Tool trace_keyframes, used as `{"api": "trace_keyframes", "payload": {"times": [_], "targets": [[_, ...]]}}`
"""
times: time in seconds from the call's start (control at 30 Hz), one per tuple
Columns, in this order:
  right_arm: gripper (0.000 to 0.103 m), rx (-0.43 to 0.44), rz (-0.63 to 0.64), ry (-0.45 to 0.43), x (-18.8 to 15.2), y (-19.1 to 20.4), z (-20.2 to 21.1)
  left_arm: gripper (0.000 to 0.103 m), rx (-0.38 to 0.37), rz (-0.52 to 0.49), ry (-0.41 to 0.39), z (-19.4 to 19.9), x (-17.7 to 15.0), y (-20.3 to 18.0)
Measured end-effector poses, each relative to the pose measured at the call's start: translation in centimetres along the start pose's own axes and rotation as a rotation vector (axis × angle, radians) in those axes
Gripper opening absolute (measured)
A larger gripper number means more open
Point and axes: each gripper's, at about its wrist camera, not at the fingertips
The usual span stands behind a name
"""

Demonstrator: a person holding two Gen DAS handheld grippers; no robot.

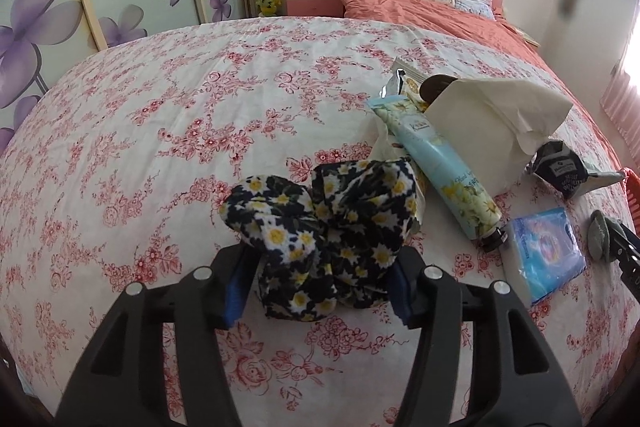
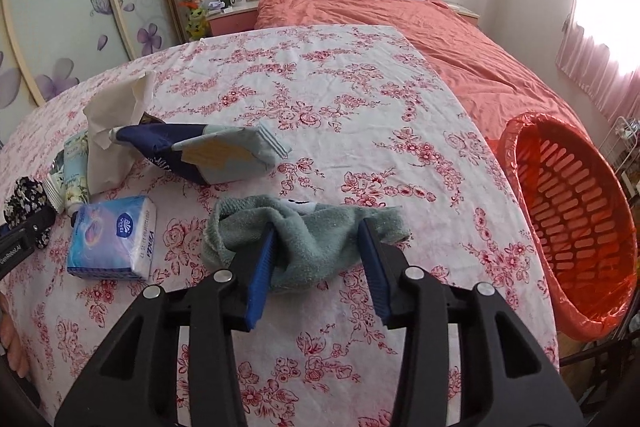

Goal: Collect trash

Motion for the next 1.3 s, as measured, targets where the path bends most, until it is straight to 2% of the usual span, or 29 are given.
{"api": "trace_keyframes", "payload": {"times": [0.13,0.17,0.23,0.3,0.37,0.43,0.63,0.87,1.07,1.3], "targets": [[0.041,0.002,-0.003,-0.001,0.0,0.0,0.0,0.053,-0.018,0.025,-0.010,0.2,-0.2,0.5],[0.039,-0.003,-0.003,-0.004,0.0,0.0,0.1,0.048,-0.017,0.024,-0.010,0.3,-0.3,0.6],[0.021,-0.013,0.004,-0.011,0.1,-0.1,0.2,0.039,-0.008,0.018,-0.011,0.5,-0.4,0.7],[0.012,0.004,-0.005,-0.014,0.1,-0.6,0.4,0.028,-0.030,0.028,-0.010,0.7,-0.6,1.0],[0.011,0.039,-0.035,-0.009,0.1,-1.2,0.6,0.025,-0.060,0.046,-0.011,1.2,-0.5,1.4],[0.010,0.068,-0.065,-0.011,0.2,-2.0,1.2,0.024,-0.060,0.047,-0.028,1.9,-0.3,1.4],[0.010,0.118,-0.116,-0.083,0.9,-3.7,4.6,0.024,-0.076,0.022,-0.094,5.2,0.7,0.1],[0.010,0.124,-0.149,-0.196,1.8,-6.0,9.0,0.024,-0.146,-0.050,-0.155,8.9,2.1,-4.3],[0.010,0.086,-0.187,-0.282,2.1,-9.2,11.7,0.025,-0.257,-0.127,-0.190,11.3,2.6,-9.8],[0.010,0.018,-0.263,-0.352,2.2,-14.1,13.3,0.025,-0.403,-0.227,-0.195,12.6,3.5,-18.3]]}}
Point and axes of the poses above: each gripper's, at about its wrist camera, not at the fingertips, and z roughly against the way its jaws point, y to its left, x to its top, and after that the axes turned 7 degrees about -z, right-handed
